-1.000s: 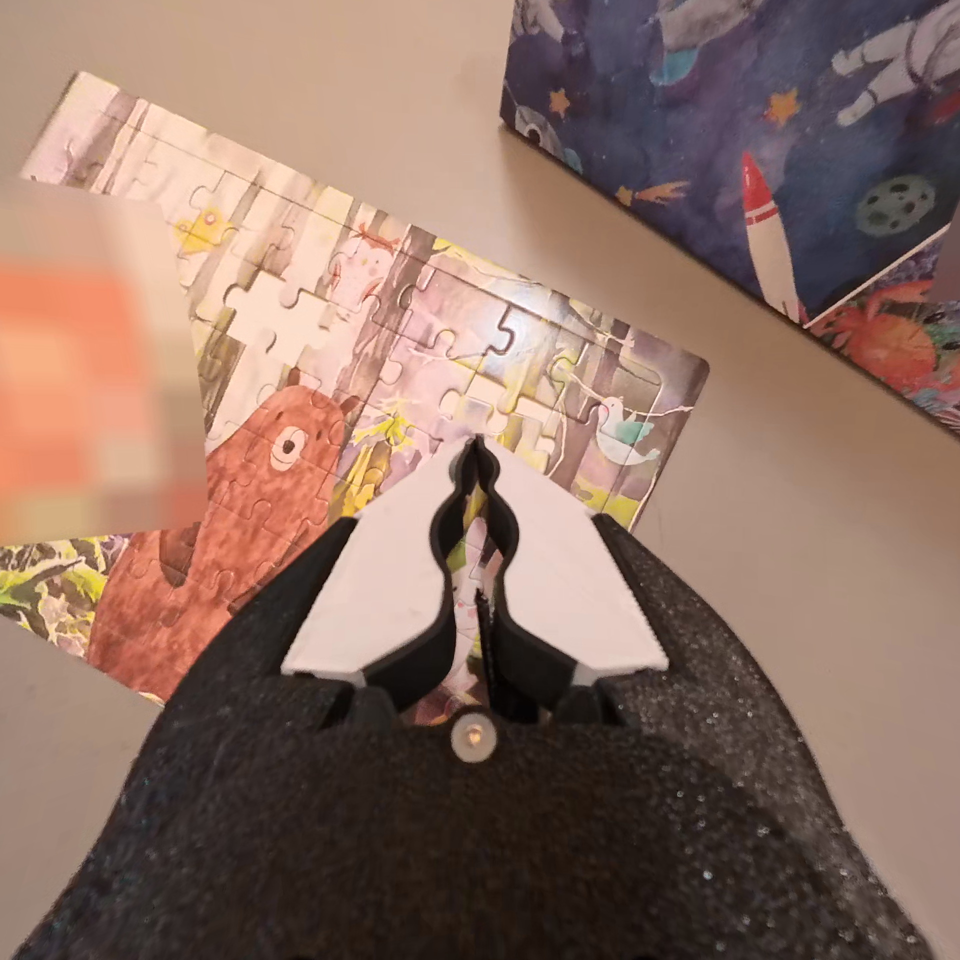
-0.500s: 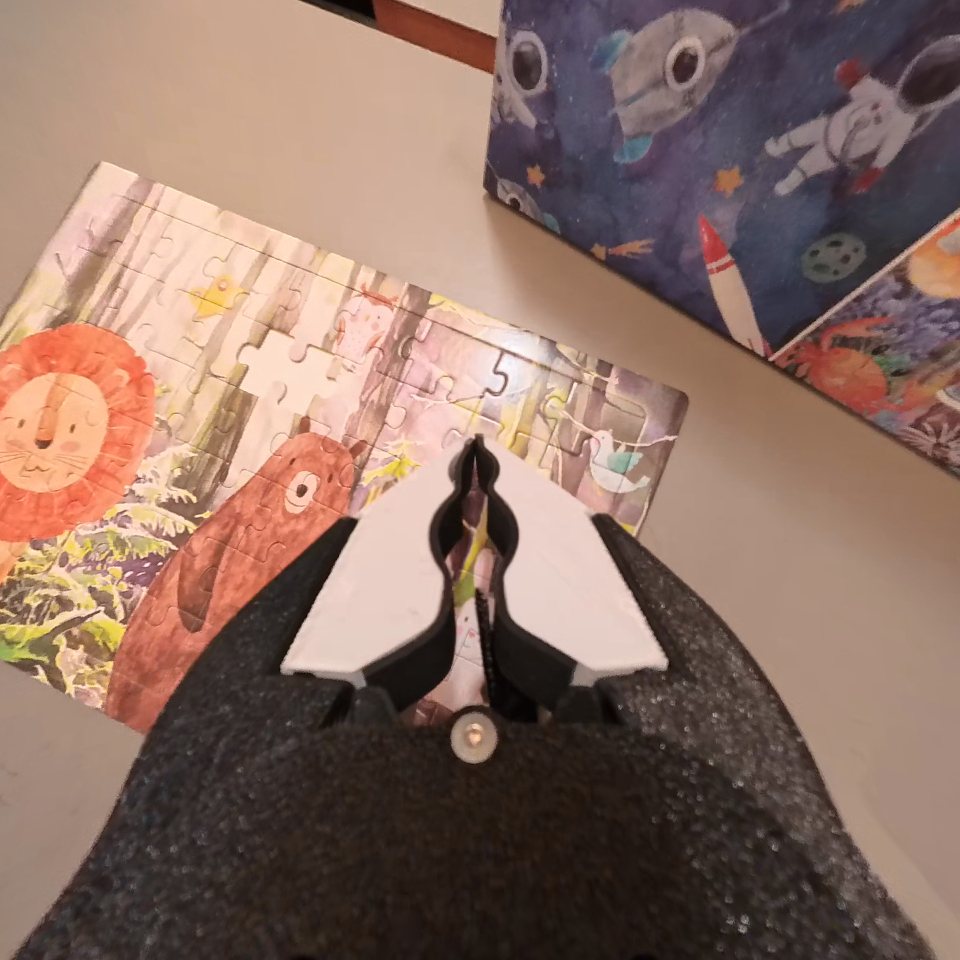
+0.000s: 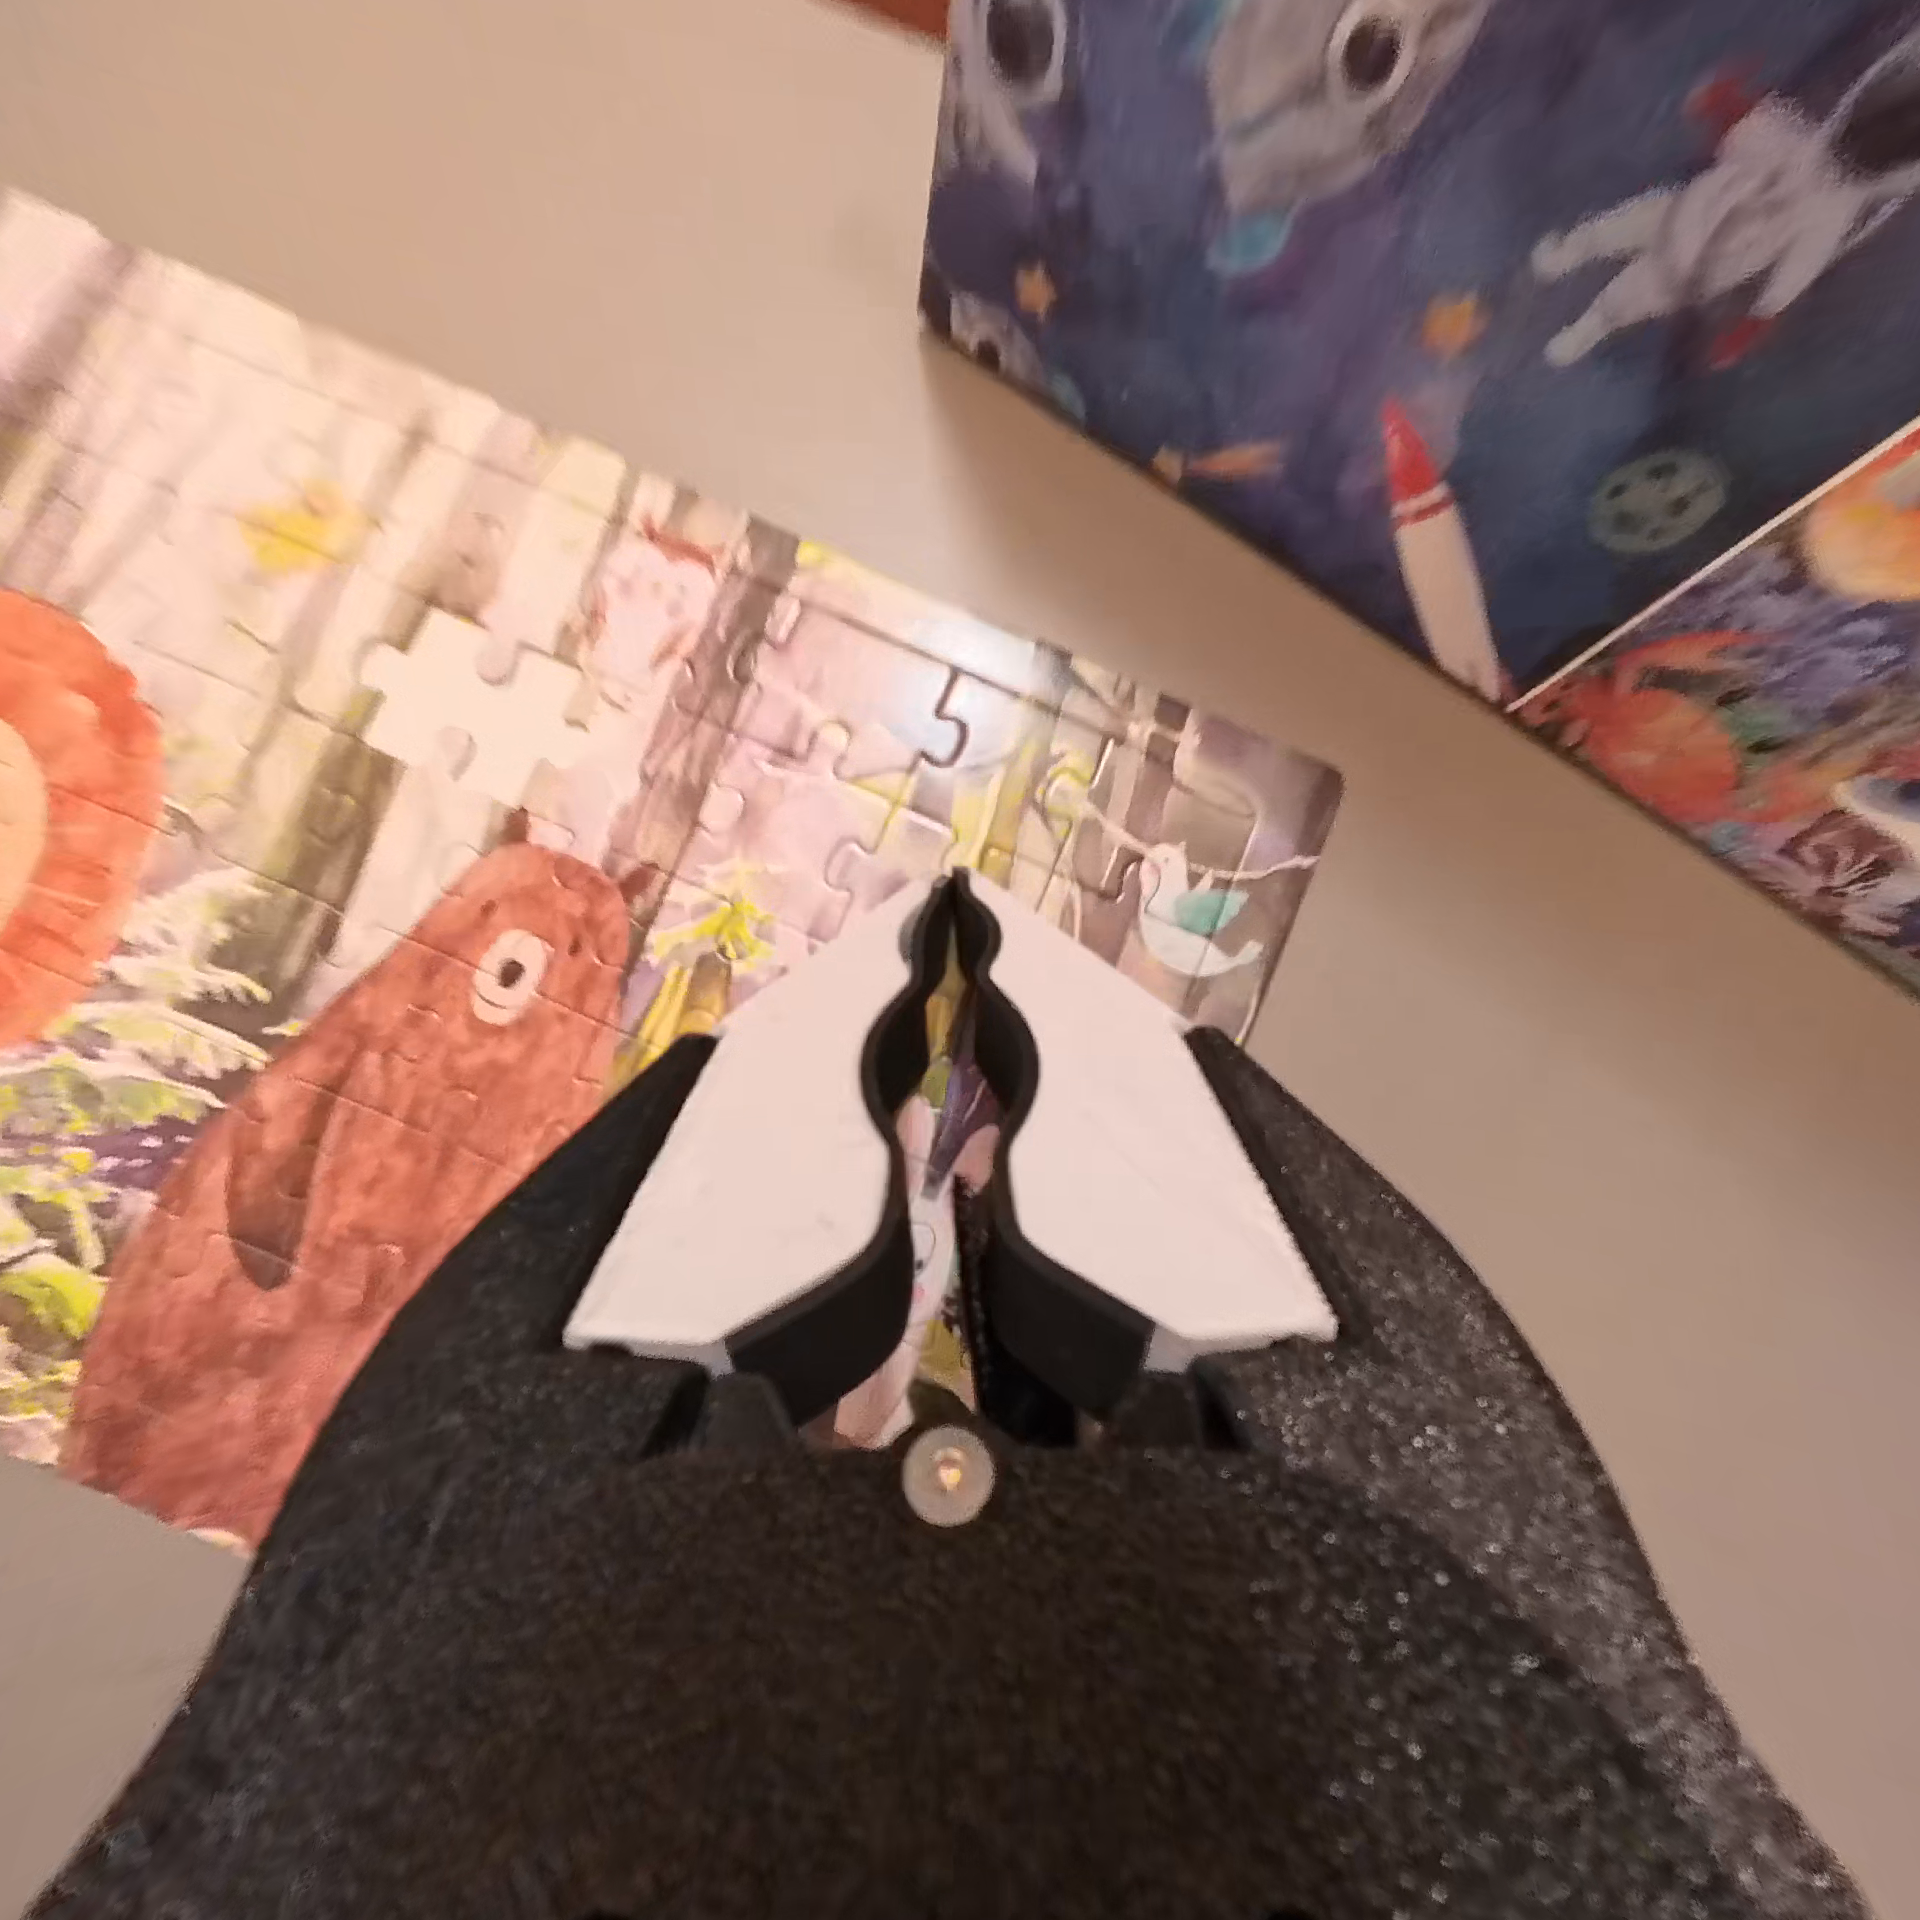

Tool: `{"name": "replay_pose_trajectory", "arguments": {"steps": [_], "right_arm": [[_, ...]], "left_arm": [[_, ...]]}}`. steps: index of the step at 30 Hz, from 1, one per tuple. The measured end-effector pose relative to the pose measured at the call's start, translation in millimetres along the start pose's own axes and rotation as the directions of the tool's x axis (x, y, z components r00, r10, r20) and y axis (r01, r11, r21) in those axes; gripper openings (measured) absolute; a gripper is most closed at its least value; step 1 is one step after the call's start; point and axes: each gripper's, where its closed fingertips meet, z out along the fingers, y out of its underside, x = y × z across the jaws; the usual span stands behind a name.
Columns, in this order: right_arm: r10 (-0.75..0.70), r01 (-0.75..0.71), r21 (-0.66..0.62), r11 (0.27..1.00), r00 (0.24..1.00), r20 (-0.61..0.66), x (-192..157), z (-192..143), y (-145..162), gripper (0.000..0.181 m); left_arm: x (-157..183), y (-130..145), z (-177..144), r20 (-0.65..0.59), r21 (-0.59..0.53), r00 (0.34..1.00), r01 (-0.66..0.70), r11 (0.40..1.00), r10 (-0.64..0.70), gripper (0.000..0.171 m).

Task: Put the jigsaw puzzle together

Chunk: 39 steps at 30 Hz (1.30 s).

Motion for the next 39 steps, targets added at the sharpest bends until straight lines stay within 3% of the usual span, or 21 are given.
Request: {"name": "replay_pose_trajectory", "arguments": {"steps": [6,10,13,18,19,21,23,26,30,32,36,39], "right_arm": [[0.005,0.003,0.116,0.993,0.998,-0.066,15,-16,-17,0.0],[0.004,-0.003,0.019,1.0,0.999,-0.037,12,-3,5,0.0],[0.014,-0.011,0.044,0.999,0.999,-0.053,15,-8,6,0.0],[-0.058,0.06,0.192,0.979,0.998,-0.019,16,-90,-4,0.0],[-0.079,0.078,0.177,0.981,0.997,-0.001,16,-106,10,0.008],[-0.084,0.075,0.066,0.995,0.987,0.14,4,-130,56,0.041],[-0.076,0.084,-0.032,0.996,0.975,0.208,0,-150,108,0.043],[-0.135,0.146,-0.08,0.986,0.982,0.13,7,-166,167,0.044],[-0.064,0.069,-0.04,0.997,0.992,0.113,7,-168,188,0.041],[-0.065,0.063,0.028,0.998,0.995,0.078,19,-170,188,0.039],[-0.008,-0.001,0.236,0.972,0.999,0.039,50,-182,173,0.035],[0.026,-0.053,0.372,0.927,0.997,0.079,49,-191,159,0.034]], "left_arm": [[0,1,0,0.002,-0.002,1.0,-0.003,1.0,0.003,0.024],[1,1,1,0.0,-0.006,1.0,-0.007,1.0,0.007,0.024],[1,2,1,-0.006,-0.011,1.0,0.002,1.0,-0.002,0.024],[2,3,1,-0.011,-0.015,1.0,0.005,1.0,-0.006,0.024],[2,3,1,-0.012,-0.016,1.0,0.007,1.0,-0.008,0.024],[2,4,2,-0.016,-0.019,1.0,0.007,1.0,-0.007,0.024],[4,5,2,-0.018,-0.027,1.0,0.0,1.0,0.0,0.024],[5,7,4,-0.012,-0.04,1.0,-0.025,0.999,0.024,0.024],[11,8,4,-0.012,-0.047,0.997,-0.072,0.996,0.071,0.024],[27,4,4,-0.085,-0.022,0.994,-0.075,0.997,0.073,0.024],[86,-19,2,-0.357,0.027,0.933,-0.041,0.999,0.048,0.026],[137,-16,8,-0.525,-0.09,0.841,-0.211,0.973,0.133,0.033]]}}
